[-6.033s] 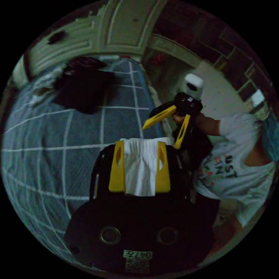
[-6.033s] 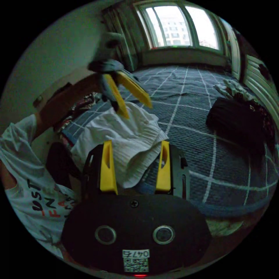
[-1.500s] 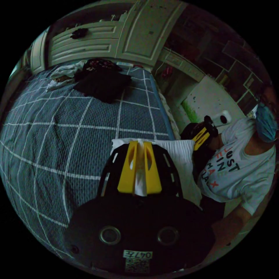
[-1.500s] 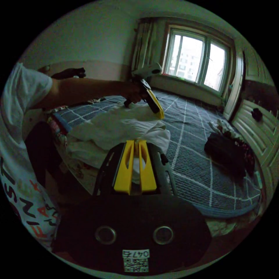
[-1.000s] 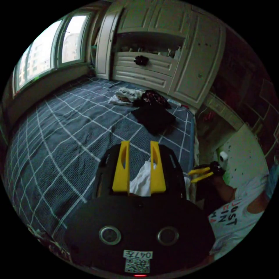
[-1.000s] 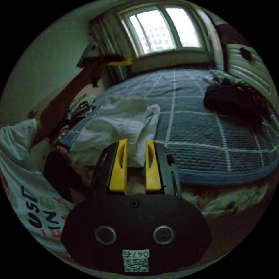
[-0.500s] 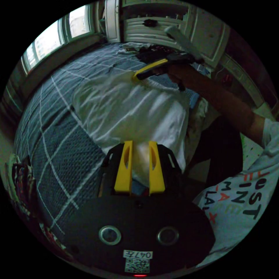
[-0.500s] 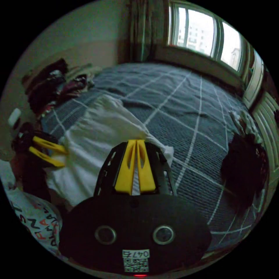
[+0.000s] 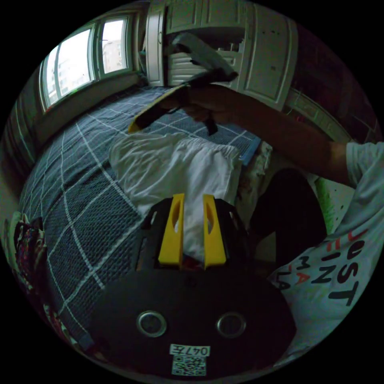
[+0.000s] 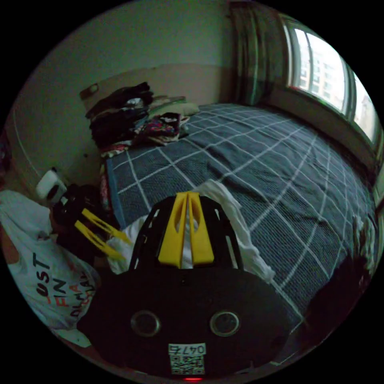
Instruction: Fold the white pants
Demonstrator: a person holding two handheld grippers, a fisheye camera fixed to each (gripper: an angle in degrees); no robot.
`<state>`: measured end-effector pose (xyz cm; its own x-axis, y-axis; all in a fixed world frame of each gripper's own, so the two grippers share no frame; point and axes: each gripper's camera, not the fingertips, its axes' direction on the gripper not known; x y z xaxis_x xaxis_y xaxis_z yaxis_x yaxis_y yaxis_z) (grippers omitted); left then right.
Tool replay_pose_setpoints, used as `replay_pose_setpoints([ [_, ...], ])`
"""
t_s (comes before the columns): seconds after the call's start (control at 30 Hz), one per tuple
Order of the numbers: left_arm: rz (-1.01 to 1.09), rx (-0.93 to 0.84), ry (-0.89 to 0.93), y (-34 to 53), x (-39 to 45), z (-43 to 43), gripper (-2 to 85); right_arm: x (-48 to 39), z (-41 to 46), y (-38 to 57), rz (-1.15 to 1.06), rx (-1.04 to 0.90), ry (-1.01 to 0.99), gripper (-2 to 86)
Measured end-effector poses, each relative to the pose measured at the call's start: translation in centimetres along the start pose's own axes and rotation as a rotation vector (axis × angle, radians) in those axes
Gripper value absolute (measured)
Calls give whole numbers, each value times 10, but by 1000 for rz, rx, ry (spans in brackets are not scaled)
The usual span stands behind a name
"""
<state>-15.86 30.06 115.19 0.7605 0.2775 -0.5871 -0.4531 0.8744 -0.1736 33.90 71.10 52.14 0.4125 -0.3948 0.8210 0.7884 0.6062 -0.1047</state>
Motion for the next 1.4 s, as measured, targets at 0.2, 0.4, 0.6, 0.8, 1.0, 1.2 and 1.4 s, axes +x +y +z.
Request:
replay_pose_setpoints([
  [0.2,30,-92,6,32,17,24,72,42,122,-38,97,-247,-25,-6],
  [0.4,38,-80,4,48,29,14,57,115,141,1,450,-101,-470,-5],
  [0.6,5,133,-21,59,27,-43,39,81,-2,35,195,224,-208,17],
  [0.8,-22,125,34,50,33,-47,50,4,-25,95,111,78,53,35],
  [1.0,99,-251,-142,42,53,14,55,-30,22,126,117,-177,175,6],
  [1.2,121,-74,-174,0,30,-41,76,-27,0,132,177,41,92,56],
  [1.4,-232,-53,-217,41,-26,-61,143,-1,-8,100,227,49,255,130],
])
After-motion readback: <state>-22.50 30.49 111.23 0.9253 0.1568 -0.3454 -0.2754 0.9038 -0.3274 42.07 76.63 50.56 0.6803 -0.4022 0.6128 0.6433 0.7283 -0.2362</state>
